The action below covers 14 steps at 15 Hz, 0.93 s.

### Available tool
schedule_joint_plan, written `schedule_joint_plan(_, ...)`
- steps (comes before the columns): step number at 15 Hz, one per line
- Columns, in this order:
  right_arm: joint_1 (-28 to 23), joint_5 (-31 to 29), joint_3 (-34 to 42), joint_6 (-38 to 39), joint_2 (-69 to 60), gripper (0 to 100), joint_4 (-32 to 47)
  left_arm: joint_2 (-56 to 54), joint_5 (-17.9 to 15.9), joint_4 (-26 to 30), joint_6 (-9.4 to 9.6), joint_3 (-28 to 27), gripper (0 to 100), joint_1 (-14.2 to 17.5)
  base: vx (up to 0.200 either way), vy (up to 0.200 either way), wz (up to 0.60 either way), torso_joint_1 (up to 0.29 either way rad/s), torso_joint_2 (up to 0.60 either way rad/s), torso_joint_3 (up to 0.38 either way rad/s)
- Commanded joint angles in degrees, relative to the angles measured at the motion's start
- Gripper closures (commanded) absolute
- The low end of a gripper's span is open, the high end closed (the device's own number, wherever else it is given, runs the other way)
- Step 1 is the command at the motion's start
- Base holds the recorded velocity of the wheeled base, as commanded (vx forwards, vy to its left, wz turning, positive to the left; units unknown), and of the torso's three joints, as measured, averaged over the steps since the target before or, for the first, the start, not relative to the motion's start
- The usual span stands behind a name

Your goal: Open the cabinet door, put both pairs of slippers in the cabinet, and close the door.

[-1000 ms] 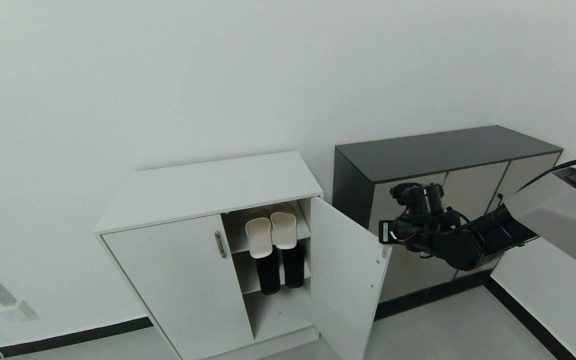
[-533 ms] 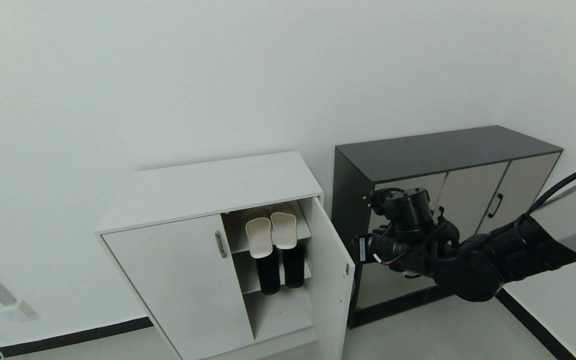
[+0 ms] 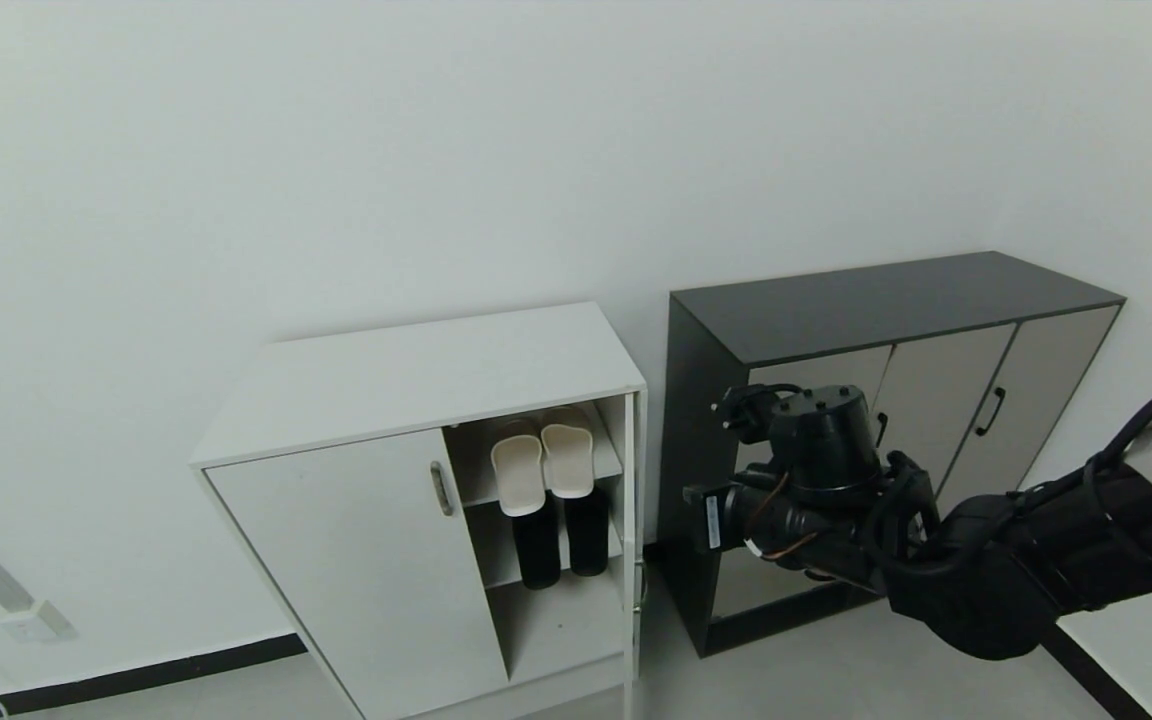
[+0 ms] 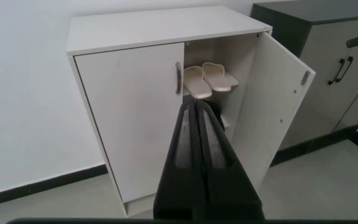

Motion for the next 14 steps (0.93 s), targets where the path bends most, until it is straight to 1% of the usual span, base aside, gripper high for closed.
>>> schedule_joint_plan(1,0.1,0.0,0.5,0.0,-0.5,100,-0.1,0.0,0.0,0.0,-0.03,0.0,100,0.0,0.000,0.000,0.00,0.000,0.00,0.000)
schedule_joint_plan(5,0.1,-0.1,0.5,0.0,-0.7,100,-0.2,0.0,0.0,0.0,-0.12,0.0,100,0.0,0.000,0.000,0.00,0.000,0.00,0.000)
schedule_joint_plan(8,0.1,0.1,0.5,0.0,-1.5,100,-1.8,0.0,0.0,0.0,-0.12,0.0,100,0.0,0.000,0.000,0.00,0.000,0.00,0.000)
schedule_joint_plan(13,0.1,1.2,2.1,-0.1,-4.5,100,-1.7,0.0,0.0,0.0,-0.12,0.0,100,0.0,0.000,0.000,0.60,0.005,0.01,0.002)
schedule_joint_plan(14,0.1,2.2,2.6,0.0,-4.5,100,-1.9,0.0,0.0,0.0,-0.12,0.0,100,0.0,0.000,0.000,0.60,0.012,0.01,0.002)
